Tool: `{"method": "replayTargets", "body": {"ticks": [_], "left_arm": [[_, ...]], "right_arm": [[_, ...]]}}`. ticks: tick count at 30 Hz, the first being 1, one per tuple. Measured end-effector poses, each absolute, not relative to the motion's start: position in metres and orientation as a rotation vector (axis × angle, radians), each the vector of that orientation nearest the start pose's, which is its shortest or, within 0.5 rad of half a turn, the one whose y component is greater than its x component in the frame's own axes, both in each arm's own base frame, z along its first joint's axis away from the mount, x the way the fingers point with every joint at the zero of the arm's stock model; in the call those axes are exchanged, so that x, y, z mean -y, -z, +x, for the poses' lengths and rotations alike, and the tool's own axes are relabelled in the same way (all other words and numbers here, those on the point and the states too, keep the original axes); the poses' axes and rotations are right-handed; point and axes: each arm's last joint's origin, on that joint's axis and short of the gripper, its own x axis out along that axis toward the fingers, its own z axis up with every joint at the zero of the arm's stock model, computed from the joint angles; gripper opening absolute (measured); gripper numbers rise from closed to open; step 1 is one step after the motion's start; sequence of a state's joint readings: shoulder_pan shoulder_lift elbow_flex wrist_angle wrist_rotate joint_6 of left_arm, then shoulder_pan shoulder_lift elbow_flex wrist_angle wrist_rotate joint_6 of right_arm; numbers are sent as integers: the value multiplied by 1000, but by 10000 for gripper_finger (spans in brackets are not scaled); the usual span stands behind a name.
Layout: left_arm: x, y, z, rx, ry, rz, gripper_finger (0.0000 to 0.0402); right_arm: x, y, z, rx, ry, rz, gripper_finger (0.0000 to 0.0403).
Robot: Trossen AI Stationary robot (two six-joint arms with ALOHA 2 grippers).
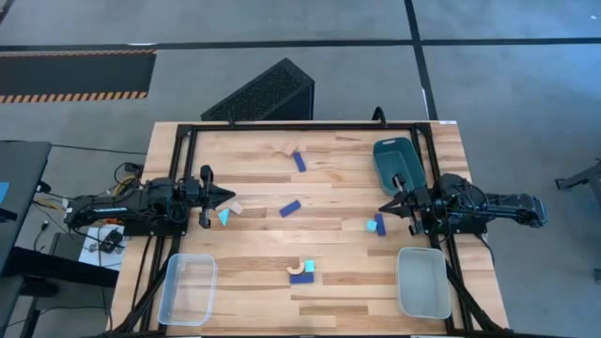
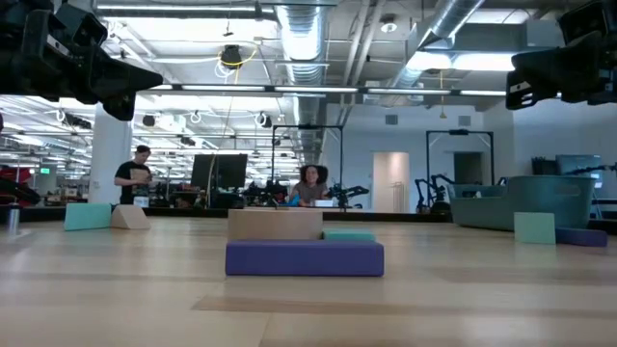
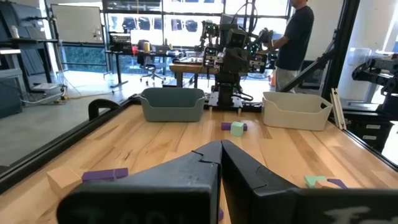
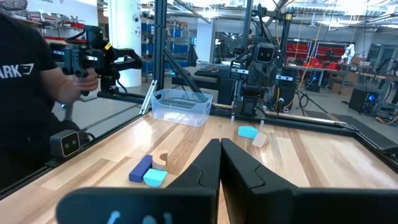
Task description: Sort & place blocks by color
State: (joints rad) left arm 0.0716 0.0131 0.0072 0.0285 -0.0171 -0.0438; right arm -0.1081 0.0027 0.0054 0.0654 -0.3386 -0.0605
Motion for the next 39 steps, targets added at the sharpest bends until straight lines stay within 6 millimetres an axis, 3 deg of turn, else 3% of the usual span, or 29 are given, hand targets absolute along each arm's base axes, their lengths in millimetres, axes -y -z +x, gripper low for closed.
{"method": "replayTargets", "body": {"ticks": [3, 8, 13, 17, 23, 27, 31, 34, 39], "left_arm": [[-8, -168, 98, 30, -117, -43, 0], [-8, -168, 98, 31, -121, -40, 0], [-9, -169, 98, 30, -153, 42, 0], [-12, -170, 97, 40, -233, 61, 0], [-15, -171, 96, 47, -373, 52, 0], [-17, -173, 95, 62, -433, 44, 0], [-21, -177, 93, 122, -571, -18, 0], [-22, -179, 94, 142, -562, -45, 0], [-21, -183, 100, 186, -471, -112, 0]], "right_arm": [[1, -171, 96, 75, -227, -83, 33], [1, -182, 95, 197, -187, -257, 33], [-1, -194, 92, 292, -219, -81, 33], [-1, -202, 90, 328, -221, -74, 33], [0, -200, 90, 314, -210, -42, 33], [4, -199, 91, 303, -103, 104, 33], [7, -180, 97, 150, 3, 202, 33], [8, -172, 101, 67, 41, 209, 33], [8, -181, 103, 144, 22, 192, 33]]}}
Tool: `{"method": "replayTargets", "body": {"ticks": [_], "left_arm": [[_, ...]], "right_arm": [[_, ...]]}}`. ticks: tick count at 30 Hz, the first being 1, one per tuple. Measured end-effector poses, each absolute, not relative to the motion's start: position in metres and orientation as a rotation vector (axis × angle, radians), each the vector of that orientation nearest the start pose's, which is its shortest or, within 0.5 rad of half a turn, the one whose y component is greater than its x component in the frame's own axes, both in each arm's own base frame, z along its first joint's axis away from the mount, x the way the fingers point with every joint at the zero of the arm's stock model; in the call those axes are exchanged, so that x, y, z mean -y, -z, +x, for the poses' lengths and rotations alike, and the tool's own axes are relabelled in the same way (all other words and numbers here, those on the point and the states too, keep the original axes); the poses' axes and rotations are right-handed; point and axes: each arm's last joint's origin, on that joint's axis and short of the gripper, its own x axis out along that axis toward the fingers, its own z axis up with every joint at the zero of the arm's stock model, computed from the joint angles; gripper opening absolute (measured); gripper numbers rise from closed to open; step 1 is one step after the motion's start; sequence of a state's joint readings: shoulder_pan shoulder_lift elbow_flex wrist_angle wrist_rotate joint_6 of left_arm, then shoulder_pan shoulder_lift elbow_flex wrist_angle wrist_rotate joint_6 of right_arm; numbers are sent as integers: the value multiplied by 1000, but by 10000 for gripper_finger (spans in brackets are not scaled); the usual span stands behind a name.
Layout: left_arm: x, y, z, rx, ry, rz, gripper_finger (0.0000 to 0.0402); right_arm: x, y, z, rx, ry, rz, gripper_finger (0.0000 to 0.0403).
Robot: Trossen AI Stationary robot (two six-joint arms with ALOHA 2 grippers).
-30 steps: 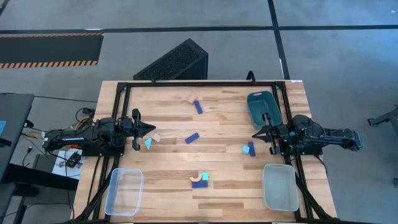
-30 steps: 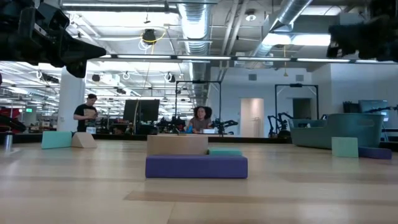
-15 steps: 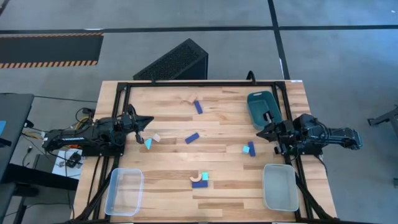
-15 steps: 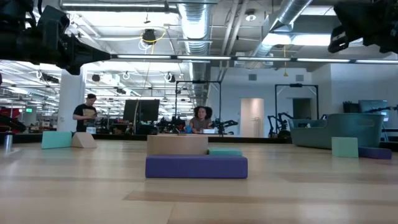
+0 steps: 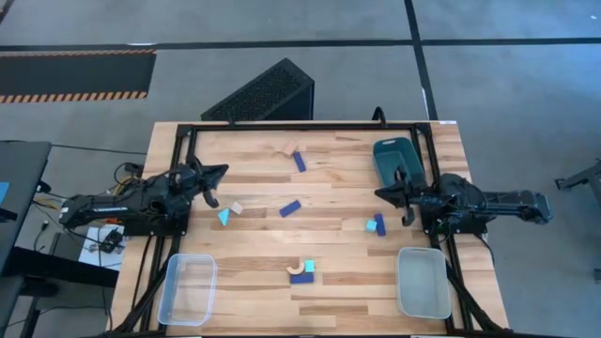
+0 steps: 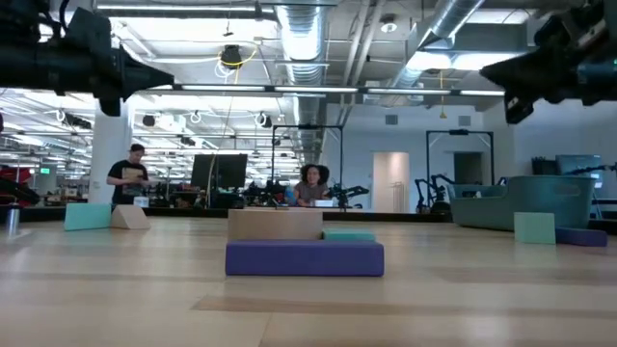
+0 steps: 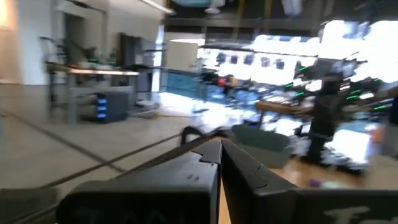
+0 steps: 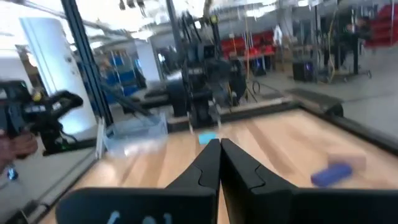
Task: Sort & place blocks by color
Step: Put the top center light brown block into the light green bin
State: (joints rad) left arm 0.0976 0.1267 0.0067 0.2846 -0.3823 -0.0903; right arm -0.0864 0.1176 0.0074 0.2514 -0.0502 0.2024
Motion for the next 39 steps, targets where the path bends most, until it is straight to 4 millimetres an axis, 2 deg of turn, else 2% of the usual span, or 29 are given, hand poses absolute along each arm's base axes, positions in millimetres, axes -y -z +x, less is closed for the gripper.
{"method": "replayTargets", "body": {"ticks": [4, 9, 14, 18, 24, 28, 32, 36, 39], "left_arm": [[-18, -182, 111, 170, -390, -155, 0], [-18, -173, 125, 89, -416, -159, 0], [-24, -172, 138, 61, -526, -80, 7], [-34, -184, 155, 74, -586, -54, 49], [-52, -182, 184, -27, -634, -75, 146], [-62, -179, 207, -71, -662, -138, 191], [-67, -178, 232, -95, -629, -207, 213], [-71, -170, 253, -186, -590, -155, 217], [-75, -164, 262, -246, -611, -144, 217]], "right_arm": [[4, -188, 106, 215, -8, 91, 33], [2, -191, 114, 235, -4, 77, 40], [9, -184, 123, 180, 178, 177, 53], [13, -181, 129, 140, 272, 248, 55], [14, -189, 136, 180, 287, 251, 55], [18, -193, 138, 229, 383, 257, 55], [21, -194, 141, 250, 452, 206, 55], [20, -189, 147, 184, 362, 104, 55], [20, -193, 153, 155, 345, -23, 55]]}}
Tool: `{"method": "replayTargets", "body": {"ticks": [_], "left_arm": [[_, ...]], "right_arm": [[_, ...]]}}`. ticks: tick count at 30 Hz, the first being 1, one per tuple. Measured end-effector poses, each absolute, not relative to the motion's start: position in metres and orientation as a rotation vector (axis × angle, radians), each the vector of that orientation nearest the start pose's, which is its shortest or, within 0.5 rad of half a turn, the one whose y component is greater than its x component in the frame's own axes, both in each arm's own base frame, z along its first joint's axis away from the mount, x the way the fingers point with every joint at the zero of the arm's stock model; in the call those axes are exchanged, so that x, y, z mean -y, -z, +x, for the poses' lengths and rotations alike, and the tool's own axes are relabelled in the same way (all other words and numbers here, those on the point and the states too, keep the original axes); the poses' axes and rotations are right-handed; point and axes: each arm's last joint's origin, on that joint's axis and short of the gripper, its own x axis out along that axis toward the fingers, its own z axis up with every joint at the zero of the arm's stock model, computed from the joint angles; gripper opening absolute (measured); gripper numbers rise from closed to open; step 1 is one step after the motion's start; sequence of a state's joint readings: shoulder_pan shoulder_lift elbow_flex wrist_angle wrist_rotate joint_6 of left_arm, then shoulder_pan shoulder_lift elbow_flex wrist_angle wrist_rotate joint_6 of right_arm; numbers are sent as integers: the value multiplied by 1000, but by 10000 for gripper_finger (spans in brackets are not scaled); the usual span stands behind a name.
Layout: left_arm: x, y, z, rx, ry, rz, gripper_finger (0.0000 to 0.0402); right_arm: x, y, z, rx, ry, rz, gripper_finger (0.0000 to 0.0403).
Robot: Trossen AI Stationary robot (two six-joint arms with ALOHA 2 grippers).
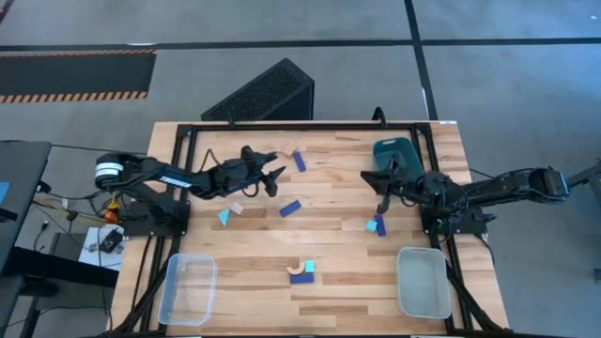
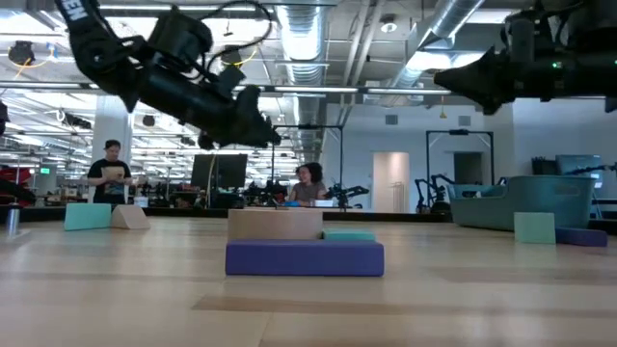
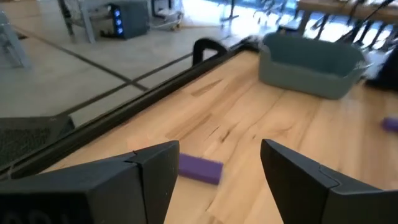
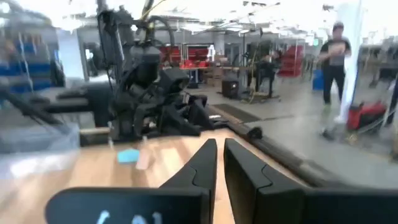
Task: Sort & place blocks by color
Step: Put the top center light brown block into the light green bin
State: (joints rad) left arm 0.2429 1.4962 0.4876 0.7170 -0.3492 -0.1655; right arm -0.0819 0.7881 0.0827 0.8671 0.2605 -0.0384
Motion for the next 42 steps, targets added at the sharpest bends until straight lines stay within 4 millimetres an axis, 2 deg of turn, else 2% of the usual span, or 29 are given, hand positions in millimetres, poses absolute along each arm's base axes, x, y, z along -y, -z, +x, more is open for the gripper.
{"method": "replayTargets", "body": {"ticks": [2, 5, 10, 15, 21, 26, 36, 39, 42], "left_arm": [[-79, -163, 266, -254, -610, -148, 217], [-83, -167, 267, -243, -592, -142, 217], [-90, -173, 263, -232, -609, -111, 217], [-92, -172, 262, -212, -628, -193, 217], [-92, -171, 262, -203, -638, -266, 217], [-92, -172, 262, -175, -654, -293, 217], [-90, -177, 264, -137, -682, -214, 217], [-92, -172, 271, -135, -666, -176, 217], [-98, -161, 291, -189, -628, -158, 217]], "right_arm": [[23, -201, 159, 161, 376, -39, 55], [32, -210, 168, 177, 428, 45, 55], [44, -208, 184, 127, 477, 138, 55], [52, -215, 199, 99, 503, 157, 55], [55, -221, 212, -108, 523, 153, 55], [55, -227, 215, -189, 548, 157, 55], [53, -234, 203, -206, 588, 150, 55], [53, -237, 200, -201, 615, 102, 61], [53, -240, 199, -189, 616, 82, 83]]}}
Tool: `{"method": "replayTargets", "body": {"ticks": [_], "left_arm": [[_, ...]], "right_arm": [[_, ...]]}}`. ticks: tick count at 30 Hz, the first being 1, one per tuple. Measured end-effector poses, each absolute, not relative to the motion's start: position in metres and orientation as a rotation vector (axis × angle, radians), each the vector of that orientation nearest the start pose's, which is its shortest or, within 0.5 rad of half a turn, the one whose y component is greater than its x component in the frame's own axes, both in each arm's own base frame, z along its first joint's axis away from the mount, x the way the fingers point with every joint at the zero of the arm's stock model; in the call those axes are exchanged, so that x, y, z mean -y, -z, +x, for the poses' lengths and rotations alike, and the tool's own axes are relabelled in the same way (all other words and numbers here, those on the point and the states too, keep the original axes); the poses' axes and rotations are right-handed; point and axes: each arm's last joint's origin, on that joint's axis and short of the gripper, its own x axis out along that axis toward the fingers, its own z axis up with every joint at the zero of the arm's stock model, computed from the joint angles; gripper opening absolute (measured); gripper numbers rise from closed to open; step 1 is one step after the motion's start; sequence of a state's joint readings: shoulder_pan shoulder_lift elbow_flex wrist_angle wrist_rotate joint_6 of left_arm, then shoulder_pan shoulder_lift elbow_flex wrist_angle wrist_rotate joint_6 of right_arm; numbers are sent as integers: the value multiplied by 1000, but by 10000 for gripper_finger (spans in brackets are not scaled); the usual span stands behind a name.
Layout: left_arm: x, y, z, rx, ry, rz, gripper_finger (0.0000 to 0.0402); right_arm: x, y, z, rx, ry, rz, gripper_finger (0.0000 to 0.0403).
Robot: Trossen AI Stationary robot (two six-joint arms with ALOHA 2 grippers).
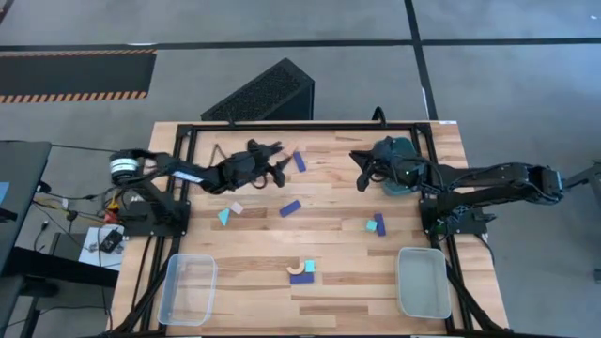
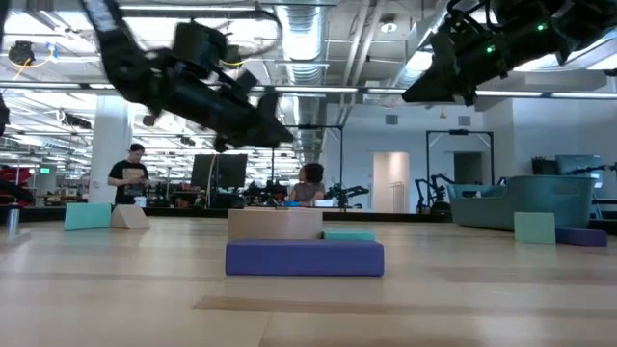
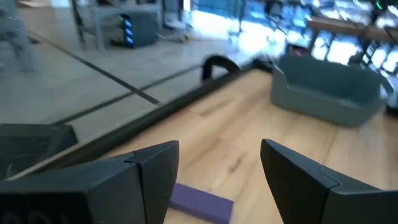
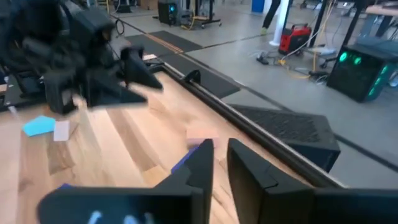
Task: Sort & place blocks by color
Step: Put the top center light brown block into the light green bin
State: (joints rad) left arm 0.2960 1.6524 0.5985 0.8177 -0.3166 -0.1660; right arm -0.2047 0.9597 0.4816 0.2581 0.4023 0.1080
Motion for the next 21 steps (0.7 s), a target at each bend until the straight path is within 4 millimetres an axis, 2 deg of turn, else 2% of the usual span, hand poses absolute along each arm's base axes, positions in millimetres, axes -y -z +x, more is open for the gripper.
{"method": "replayTargets", "body": {"ticks": [4, 7, 10, 14, 21], "left_arm": [[-113, -149, 322, -318, -652, -125, 217], [-133, -154, 338, -460, -741, -134, 217], [-153, -160, 345, -619, -806, -167, 217], [-172, -165, 350, -711, -825, -189, 217], [-191, -148, 348, -769, -728, -300, 217]], "right_arm": [[54, -241, 200, -157, 623, 133, 132], [55, -237, 200, -177, 636, 175, 169], [57, -235, 199, -190, 651, 203, 197], [60, -234, 197, -201, 668, 205, 215], [66, -232, 195, -216, 694, 207, 217]]}}
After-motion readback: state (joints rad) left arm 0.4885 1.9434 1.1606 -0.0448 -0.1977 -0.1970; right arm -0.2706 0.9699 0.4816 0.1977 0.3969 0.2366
